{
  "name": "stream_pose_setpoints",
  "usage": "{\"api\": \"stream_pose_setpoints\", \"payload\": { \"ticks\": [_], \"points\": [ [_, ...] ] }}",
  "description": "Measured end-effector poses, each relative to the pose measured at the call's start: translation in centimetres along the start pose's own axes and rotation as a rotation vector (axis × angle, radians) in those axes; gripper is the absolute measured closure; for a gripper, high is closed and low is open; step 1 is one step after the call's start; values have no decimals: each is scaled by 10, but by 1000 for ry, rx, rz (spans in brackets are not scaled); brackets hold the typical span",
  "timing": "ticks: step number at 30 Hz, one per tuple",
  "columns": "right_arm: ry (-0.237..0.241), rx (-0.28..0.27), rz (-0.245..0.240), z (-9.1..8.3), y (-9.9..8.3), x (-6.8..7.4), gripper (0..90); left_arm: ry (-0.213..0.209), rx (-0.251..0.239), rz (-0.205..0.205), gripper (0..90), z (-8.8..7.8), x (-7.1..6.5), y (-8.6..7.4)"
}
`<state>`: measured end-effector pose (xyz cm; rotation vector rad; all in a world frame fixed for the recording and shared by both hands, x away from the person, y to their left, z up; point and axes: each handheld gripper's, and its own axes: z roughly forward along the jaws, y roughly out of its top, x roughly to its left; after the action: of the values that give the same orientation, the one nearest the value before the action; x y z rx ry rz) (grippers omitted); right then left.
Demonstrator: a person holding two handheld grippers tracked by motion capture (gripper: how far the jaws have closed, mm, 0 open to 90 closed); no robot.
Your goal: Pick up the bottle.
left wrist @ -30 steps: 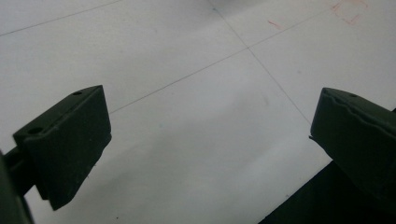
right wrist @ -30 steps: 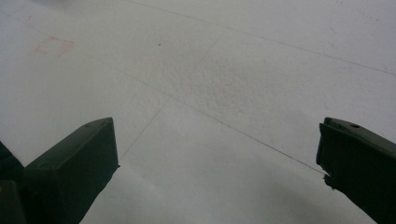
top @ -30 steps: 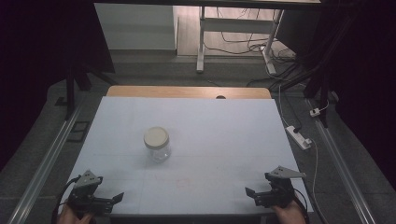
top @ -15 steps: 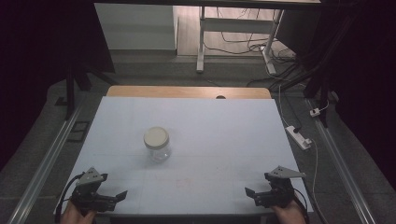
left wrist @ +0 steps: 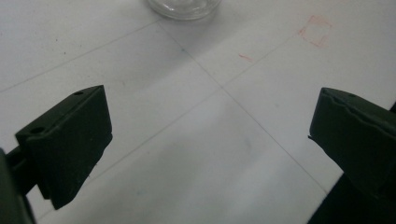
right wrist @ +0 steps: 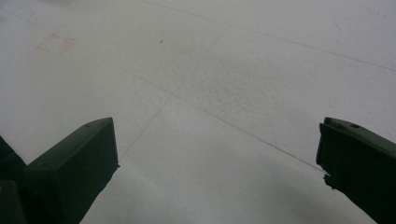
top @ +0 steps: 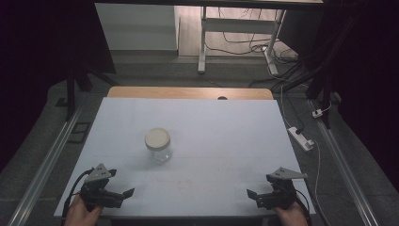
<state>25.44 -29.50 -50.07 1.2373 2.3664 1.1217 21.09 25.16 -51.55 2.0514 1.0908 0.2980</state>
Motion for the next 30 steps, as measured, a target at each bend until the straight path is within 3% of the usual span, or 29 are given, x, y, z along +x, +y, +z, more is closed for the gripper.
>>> {"api": "stream_pose_setpoints", "payload": {
  "ticks": [20, 30],
  "points": [
    [1, 10, -3, 1, 0, 0, 0, -18, -53, -8, 0, 27, 10, 33],
    [0, 13, -5, 1, 0, 1, 0, -7, -18, 14, 0, 45, 14, 51]
  ]
}}
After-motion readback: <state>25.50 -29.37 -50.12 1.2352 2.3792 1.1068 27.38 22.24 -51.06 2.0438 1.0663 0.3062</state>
